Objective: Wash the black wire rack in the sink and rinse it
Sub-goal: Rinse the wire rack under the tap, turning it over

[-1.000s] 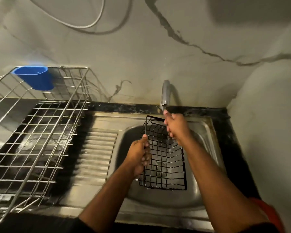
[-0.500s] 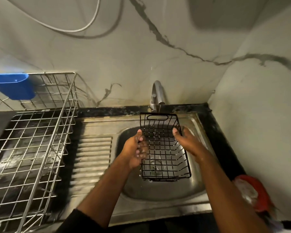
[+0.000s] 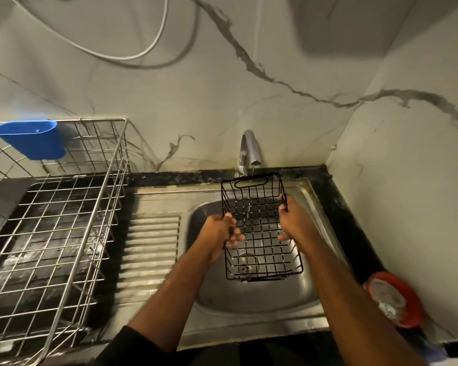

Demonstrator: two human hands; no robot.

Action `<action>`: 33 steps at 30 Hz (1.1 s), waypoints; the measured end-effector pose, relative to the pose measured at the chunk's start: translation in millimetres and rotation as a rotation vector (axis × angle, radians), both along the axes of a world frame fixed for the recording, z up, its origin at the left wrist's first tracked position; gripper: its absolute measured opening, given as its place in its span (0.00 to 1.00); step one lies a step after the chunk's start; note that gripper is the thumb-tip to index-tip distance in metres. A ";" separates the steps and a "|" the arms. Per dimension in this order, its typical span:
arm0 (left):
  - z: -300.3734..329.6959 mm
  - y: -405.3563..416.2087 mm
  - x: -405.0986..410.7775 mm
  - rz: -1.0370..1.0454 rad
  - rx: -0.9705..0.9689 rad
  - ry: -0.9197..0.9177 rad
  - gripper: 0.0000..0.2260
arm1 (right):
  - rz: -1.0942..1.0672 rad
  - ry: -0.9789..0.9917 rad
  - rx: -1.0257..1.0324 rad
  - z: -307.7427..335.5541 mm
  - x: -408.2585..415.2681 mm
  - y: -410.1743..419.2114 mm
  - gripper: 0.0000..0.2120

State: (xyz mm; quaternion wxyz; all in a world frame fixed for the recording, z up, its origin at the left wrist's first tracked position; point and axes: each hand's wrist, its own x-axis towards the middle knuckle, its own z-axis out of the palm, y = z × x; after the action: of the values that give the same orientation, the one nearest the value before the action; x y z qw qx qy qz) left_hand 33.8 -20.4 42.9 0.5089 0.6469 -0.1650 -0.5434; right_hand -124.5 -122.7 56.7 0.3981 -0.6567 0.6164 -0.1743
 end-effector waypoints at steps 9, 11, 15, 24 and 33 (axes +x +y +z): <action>-7.0 2.9 -6.5 -0.182 0.087 -0.753 0.09 | -0.054 0.038 0.007 2.3 -8.7 1.4 0.20; -8.3 0.2 -6.0 -0.190 0.071 -0.821 0.09 | -0.062 0.059 0.007 1.9 -11.2 0.8 0.20; -3.3 -3.2 -8.2 -0.226 0.074 -0.920 0.08 | -0.050 0.147 -0.041 8.1 -21.7 -3.3 0.20; 1.8 -14.2 -14.3 -0.243 0.058 -0.971 0.05 | 0.018 0.258 -0.122 14.3 -35.1 -8.1 0.18; -0.4 -12.6 -13.1 -0.210 -0.021 -0.956 0.10 | 0.044 0.306 -0.164 9.2 -32.0 -8.2 0.19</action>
State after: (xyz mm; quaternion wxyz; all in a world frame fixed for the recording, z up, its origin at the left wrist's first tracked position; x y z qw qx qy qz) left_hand 20.6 -33.0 42.5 0.3252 0.7988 -0.4498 -0.2321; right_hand -156.5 -130.9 65.9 0.2486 -0.7190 0.6391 -0.1133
